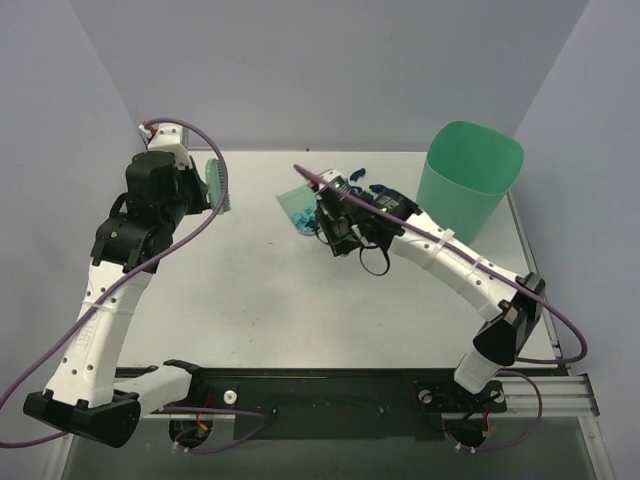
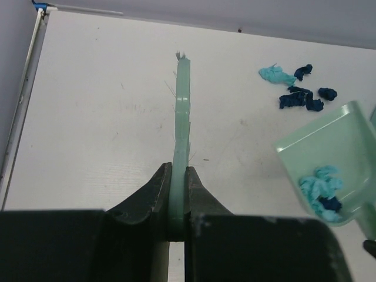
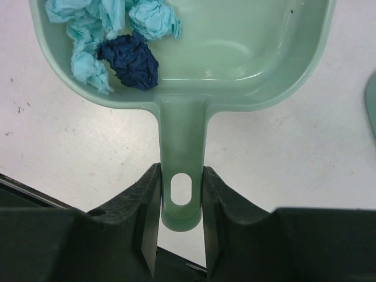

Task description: Sweep away the paper scraps from the table

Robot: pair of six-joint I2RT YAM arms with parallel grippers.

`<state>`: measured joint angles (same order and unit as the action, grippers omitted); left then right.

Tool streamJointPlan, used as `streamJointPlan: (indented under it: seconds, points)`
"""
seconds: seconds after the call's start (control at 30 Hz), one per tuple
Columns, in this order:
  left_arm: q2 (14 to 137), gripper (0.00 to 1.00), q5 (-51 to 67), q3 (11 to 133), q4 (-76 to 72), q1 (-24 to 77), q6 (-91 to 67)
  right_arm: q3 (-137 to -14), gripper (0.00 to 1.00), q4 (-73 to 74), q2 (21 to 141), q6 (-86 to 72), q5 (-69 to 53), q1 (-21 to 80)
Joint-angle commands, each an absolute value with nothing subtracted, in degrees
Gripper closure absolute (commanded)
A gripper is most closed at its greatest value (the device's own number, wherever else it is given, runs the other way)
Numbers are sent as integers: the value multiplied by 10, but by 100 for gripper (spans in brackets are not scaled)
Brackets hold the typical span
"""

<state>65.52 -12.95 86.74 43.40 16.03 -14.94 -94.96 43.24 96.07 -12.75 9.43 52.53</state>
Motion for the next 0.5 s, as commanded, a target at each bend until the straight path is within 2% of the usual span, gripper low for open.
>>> streamJointPlan:
  seconds: [0.0,0.27,0.47]
  points:
    - [643,100,-113,819,386,159,-163,-1004,100,497,898,-174,77,455]
    - [643,100,-91,775,353,159,-172,-1074,100,507,859,-266,-60,282]
    - [650,100,-81,769,343,159,-177,-1059,100,418,834,-380,-187,143]
